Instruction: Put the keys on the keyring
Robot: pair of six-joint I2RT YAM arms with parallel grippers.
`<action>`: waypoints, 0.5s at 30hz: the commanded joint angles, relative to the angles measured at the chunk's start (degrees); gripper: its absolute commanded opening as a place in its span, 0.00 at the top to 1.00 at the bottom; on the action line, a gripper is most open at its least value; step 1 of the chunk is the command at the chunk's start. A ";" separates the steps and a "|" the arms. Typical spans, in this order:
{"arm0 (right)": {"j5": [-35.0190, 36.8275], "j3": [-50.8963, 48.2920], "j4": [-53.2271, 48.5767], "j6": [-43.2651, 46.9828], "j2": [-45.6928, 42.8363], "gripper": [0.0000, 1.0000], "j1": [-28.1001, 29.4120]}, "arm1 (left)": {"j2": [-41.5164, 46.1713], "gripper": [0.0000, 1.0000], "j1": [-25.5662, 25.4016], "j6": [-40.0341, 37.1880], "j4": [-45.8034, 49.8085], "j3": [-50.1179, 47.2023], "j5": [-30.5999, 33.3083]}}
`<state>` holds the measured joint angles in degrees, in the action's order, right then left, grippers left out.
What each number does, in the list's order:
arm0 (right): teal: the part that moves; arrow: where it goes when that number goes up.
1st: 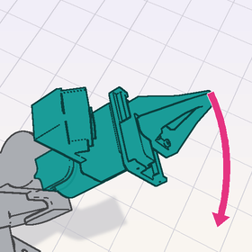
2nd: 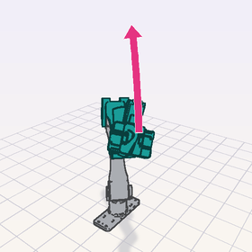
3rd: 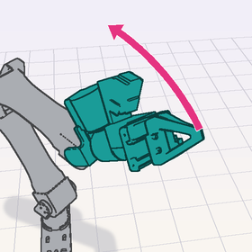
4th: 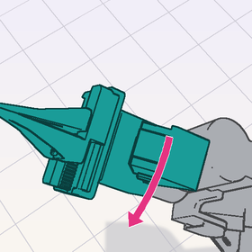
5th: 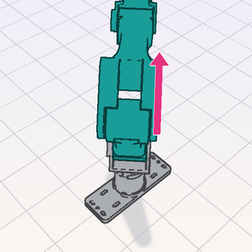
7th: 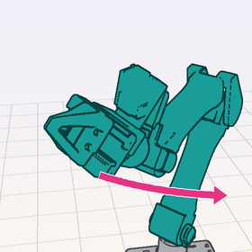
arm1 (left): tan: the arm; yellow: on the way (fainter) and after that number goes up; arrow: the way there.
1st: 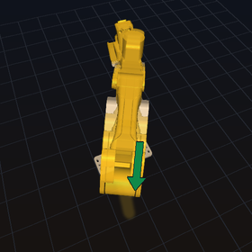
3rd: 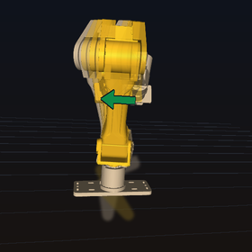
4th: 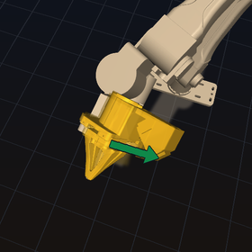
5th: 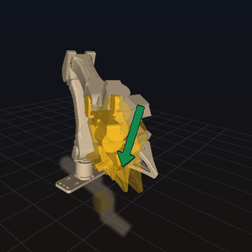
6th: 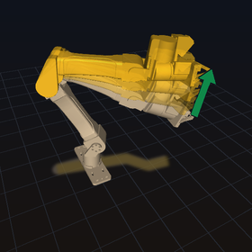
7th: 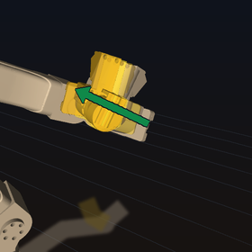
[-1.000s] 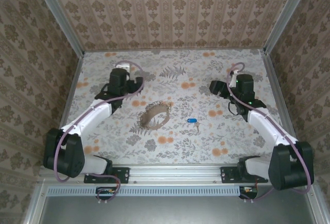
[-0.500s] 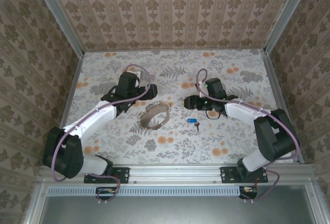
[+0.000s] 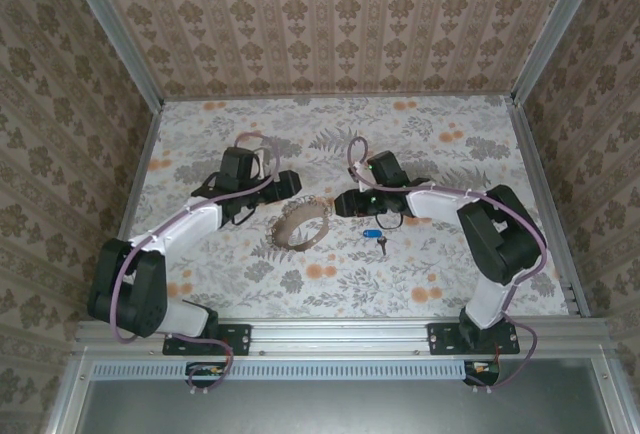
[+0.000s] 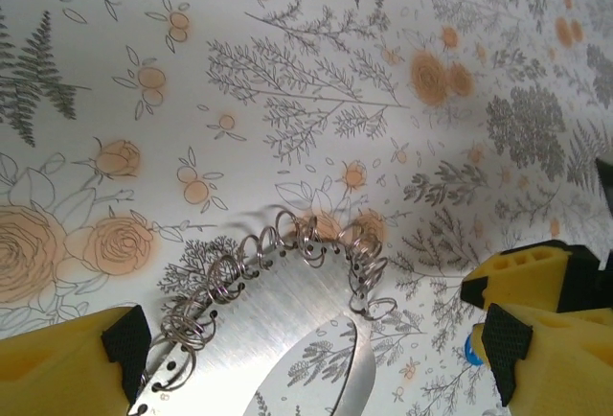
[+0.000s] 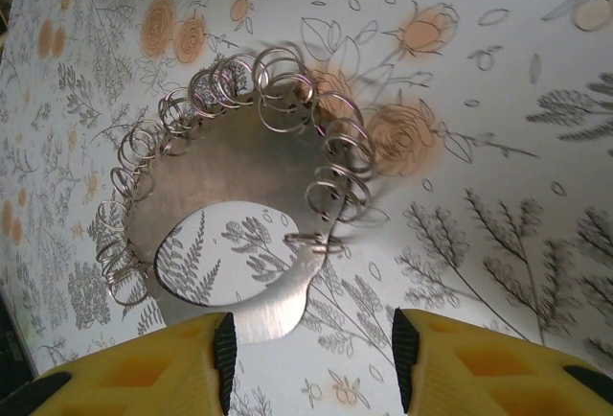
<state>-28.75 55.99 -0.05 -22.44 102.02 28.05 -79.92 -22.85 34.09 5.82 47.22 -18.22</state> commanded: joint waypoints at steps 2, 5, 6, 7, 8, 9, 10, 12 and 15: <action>0.34 2.39 -0.41 1.36 2.28 0.51 1.06 | -0.69 0.07 -0.06 -0.51 -2.19 -0.49 -2.23; 2.03 2.02 -0.56 0.59 1.78 0.53 1.06 | -1.56 0.09 -2.84 -7.26 2.15 1.82 0.48; 2.92 1.77 -0.82 0.31 1.32 0.53 0.88 | -2.16 0.10 -5.21 -9.88 4.30 2.92 2.11; 3.76 1.44 -1.34 -0.07 0.64 0.53 0.58 | -2.85 0.12 -6.88 -12.38 6.27 4.32 3.27; 4.43 1.08 -1.53 -0.37 -0.13 0.53 0.22 | -3.85 0.13 -8.15 -13.90 7.92 5.41 4.00; 5.35 0.41 -1.84 -0.95 -1.07 0.52 -0.29 | -4.92 0.15 -9.40 -15.17 9.28 6.60 4.45; 6.37 -0.32 -2.33 -1.50 -2.12 0.51 -0.97 | -5.97 0.18 -10.34 -16.11 10.23 7.63 4.51; 7.98 -1.84 -3.27 -2.63 -4.17 0.48 -2.54 | -7.66 0.23 -12.07 -17.40 11.24 8.90 5.09; 10.15 -5.44 -3.69 -3.98 -8.24 0.44 -5.18 | -9.30 0.28 -14.64 -19.33 11.58 10.07 7.06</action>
<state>-22.65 53.06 -1.58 -24.40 98.08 24.97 -88.07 -36.12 19.55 14.00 55.29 -13.98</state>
